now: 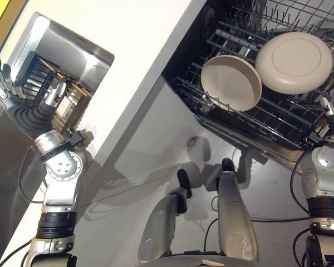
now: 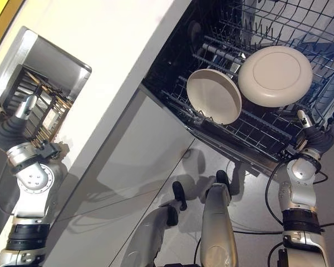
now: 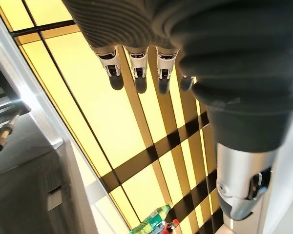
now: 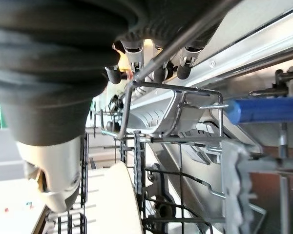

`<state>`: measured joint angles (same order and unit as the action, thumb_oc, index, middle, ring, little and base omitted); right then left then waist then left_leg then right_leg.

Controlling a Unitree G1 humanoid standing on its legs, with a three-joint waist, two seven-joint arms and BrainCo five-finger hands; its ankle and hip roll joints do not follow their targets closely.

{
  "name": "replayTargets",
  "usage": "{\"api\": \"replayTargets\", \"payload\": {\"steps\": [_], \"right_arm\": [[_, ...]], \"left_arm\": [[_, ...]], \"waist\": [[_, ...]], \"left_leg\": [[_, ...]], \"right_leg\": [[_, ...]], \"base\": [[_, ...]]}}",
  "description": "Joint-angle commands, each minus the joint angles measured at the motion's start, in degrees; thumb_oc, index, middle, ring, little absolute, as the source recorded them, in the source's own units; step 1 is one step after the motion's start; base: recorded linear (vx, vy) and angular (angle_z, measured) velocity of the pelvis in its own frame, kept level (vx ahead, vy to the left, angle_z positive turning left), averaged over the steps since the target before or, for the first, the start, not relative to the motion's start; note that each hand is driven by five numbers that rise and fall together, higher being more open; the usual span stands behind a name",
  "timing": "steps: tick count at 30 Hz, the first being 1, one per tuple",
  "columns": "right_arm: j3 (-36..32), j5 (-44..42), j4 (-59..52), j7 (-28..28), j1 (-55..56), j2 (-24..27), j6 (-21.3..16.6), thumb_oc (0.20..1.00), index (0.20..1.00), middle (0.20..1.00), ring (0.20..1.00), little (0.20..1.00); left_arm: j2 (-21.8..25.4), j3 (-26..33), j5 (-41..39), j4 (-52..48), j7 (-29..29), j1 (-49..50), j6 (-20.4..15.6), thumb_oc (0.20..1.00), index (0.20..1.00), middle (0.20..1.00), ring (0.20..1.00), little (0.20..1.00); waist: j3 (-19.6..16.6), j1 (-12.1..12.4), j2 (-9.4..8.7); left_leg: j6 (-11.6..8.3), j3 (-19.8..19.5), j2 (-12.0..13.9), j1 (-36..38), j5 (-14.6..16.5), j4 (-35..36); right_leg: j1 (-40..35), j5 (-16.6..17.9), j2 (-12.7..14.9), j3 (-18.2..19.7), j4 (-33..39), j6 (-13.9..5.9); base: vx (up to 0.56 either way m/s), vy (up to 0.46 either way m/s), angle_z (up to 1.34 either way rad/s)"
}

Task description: Pick up plates and place into dishwasher.

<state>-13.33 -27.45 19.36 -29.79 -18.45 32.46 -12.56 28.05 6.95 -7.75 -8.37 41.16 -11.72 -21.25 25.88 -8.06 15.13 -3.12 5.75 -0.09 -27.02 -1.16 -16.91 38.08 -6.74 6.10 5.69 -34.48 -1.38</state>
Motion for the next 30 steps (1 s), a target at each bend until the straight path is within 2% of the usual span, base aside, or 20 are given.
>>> {"api": "replayTargets", "payload": {"steps": [1, 9, 19, 24, 30], "right_arm": [[8.19, -1.03, 1.71, 5.71, -7.09, -3.79, 0.55, 1.0, 1.0, 1.0, 1.0, 1.0], [13.72, -2.1, 2.42, 10.65, -11.1, -7.4, 0.79, 1.0, 1.0, 1.0, 1.0, 1.0], [18.02, -1.07, -0.83, 9.96, -15.65, -10.06, 1.48, 1.0, 1.0, 1.0, 1.0, 1.0], [18.9, -0.41, -2.12, 9.23, -17.97, -10.79, 2.08, 1.0, 1.0, 1.0, 1.0, 1.0], [20.15, 0.26, -2.0, 8.08, -21.81, -10.96, 1.73, 1.0, 1.0, 1.0, 1.0, 1.0]], "left_arm": [[-1.53, -4.13, 1.48, 1.74, 1.54, -0.83, 0.78, 1.0, 1.0, 1.0, 1.0, 1.0], [-1.36, -5.37, 2.45, 1.59, 1.81, -1.82, 1.3, 1.0, 1.0, 1.0, 1.0, 1.0], [-1.24, -5.76, 2.16, 1.86, 2.14, -1.93, 1.3, 1.0, 1.0, 1.0, 1.0, 1.0], [-0.97, -5.48, 1.28, 1.83, 1.92, -1.46, 0.99, 1.0, 1.0, 1.0, 1.0, 1.0], [-0.4, -5.51, 0.9, 1.93, 1.77, -1.53, 0.96, 1.0, 1.0, 1.0, 1.0, 1.0]], "waist": [[3.91, 1.22, -1.72], [3.91, 3.64, -2.36], [3.91, 6.11, -2.95], [3.91, 7.5, -3.28], [3.91, 10.15, -3.91]], "left_leg": [[2.04, -2.65, -1.49, -5.24, 2.82, -13.03], [3.06, -4.11, -2.54, -8.82, 3.93, -13.89], [3.64, -4.72, -3.67, -9.1, 5.16, -13.57], [3.93, -5.28, -4.49, -8.66, 4.09, -12.08], [4.41, -6.09, -5.22, -7.94, 4.16, -11.33]], "right_leg": [[-1.77, 7.33, 1.8, 1.89, 8.58, 0.44], [0.99, 8.22, 2.07, 0.95, 8.1, 0.16], [0.38, 8.68, 2.8, 0.04, 8.88, -0.45], [-0.58, 10.03, 3.57, -0.64, 10.74, -0.9], [-2.34, 9.85, 4.56, -2.38, 11.52, -1.48]], "base": [[-0.01, -0.047, 0.04], [0.0, -0.008, -0.04], [0.03, 0.073, -0.06], [0.02, 0.098, 0.06], [0.01, 0.079, 0.11]]}}
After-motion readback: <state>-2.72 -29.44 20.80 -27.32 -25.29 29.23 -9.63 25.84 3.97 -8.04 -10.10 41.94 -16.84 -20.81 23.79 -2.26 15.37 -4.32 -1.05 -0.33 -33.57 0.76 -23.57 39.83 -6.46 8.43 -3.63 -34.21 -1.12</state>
